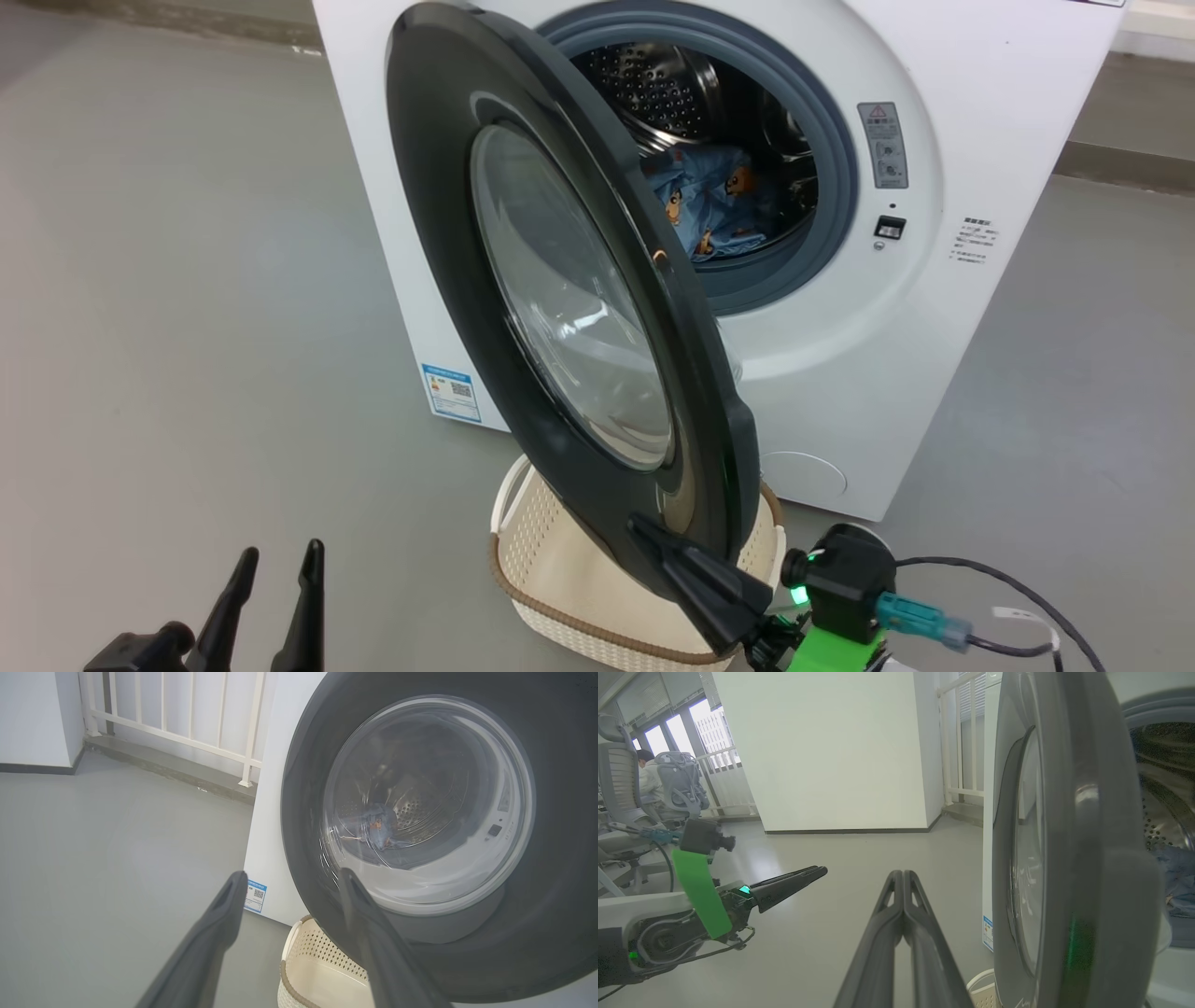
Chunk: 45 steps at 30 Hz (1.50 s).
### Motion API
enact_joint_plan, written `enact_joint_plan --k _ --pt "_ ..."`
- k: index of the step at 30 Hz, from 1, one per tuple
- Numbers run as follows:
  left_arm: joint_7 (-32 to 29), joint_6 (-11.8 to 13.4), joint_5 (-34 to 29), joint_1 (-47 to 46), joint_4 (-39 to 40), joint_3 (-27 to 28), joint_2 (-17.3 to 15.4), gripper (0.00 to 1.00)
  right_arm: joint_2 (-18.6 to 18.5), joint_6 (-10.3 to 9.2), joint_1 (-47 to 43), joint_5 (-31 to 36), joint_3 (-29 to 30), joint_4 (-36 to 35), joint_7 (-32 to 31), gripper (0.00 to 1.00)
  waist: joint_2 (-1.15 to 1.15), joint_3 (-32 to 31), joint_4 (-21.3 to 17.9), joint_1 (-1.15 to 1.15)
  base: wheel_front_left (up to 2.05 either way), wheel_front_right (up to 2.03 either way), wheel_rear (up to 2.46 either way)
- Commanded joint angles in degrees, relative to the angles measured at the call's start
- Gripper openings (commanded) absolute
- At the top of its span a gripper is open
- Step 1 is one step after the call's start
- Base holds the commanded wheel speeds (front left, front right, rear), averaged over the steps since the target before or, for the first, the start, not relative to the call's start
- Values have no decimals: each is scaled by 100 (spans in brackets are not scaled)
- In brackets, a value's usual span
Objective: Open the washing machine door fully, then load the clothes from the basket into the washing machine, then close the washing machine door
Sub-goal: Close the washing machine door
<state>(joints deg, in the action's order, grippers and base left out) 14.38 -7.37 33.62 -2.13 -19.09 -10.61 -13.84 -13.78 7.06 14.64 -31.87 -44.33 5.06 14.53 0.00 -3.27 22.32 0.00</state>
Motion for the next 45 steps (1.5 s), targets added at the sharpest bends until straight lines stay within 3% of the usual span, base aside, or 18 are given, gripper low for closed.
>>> enact_joint_plan --k 1,8,23,30,37,45 --pt "62 -12 20 -280 105 219 -108 100 -43 43 238 -74 -153 100 47 0 0 0 40 0 0 0 0" --pt "62 -12 10 -260 84 73 -44 100 -13 43 431 -564 -323 1063 47 0 0 5 189 0 0 0 0" --pt "62 -12 135 -336 76 -197 -64 100 -311 43 726 -812 215 1725 47 0 0 247 353 0 0 0 0" --pt "62 -12 269 -594 199 -228 -155 100 -605 43 1210 -662 806 1884 47 0 0 873 415 0 0 0 0" --pt "62 -12 924 -967 493 -346 -126 100 -840 43 1856 -495 1518 2048 47 0 0 1610 502 0 0 0 0" --pt "62 -12 1233 -1248 661 -457 -186 100 -960 43 2679 -223 1944 2271 47 0 0 2263 562 0 0 0 0"
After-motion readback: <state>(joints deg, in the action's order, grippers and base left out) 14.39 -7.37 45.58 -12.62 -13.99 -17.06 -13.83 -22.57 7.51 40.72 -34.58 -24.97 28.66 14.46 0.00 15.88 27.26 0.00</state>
